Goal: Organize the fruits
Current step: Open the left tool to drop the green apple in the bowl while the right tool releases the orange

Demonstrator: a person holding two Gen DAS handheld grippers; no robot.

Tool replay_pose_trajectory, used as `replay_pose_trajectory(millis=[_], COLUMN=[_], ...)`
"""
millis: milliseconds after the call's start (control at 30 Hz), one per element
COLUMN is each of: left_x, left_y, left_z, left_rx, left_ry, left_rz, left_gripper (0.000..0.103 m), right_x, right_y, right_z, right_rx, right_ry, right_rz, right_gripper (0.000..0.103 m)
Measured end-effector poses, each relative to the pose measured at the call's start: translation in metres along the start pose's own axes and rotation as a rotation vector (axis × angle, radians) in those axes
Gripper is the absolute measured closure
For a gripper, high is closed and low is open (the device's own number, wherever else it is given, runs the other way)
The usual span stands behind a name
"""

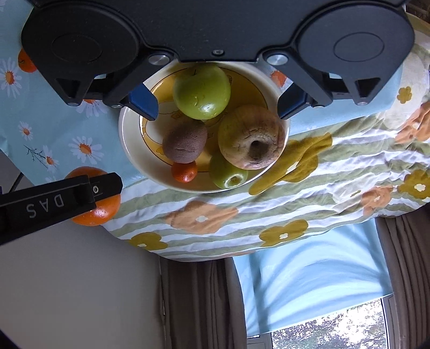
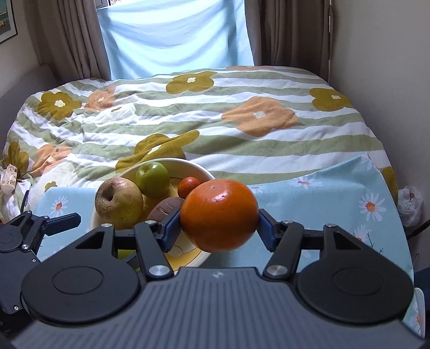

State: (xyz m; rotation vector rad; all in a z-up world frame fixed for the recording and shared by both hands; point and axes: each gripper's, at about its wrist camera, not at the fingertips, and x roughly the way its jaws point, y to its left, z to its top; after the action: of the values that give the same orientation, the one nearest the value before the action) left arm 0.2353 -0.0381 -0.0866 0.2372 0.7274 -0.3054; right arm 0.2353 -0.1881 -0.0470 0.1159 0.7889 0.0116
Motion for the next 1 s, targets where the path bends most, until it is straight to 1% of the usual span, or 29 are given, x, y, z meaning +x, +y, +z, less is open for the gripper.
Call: replay_pose_trajectory(millis=[267, 567, 800, 1000], left_x=[-0.039, -0.071, -0.078, -0.077], left_y=[0.016, 0.033, 0.040, 0.043], left_z=[-0.014, -0.028, -0.038, -0.044], left_rx=[-0.073, -0.166, -0.193, -0.202], left_ry=[-0.004, -0.021, -0.017, -0.008], left_rz=[0.063, 0.114, 0.131, 0.140], left_gripper=[0.003, 0.003, 0.003, 0.003], right_x=[-0.006, 0.017, 0.041, 0.050], right_y=[0.012, 0.028, 0.029, 0.029], right_z=[0.007, -0.005, -0.016, -0.022], right_rx=[-0.061, -0.071, -0.053, -0.057], right_ry=[-0.003, 0.047, 0.061, 0.068], right_rz=[0.067, 0.123, 0.144, 0.159], right_gripper=[0.028, 0.028, 0.028, 0.027])
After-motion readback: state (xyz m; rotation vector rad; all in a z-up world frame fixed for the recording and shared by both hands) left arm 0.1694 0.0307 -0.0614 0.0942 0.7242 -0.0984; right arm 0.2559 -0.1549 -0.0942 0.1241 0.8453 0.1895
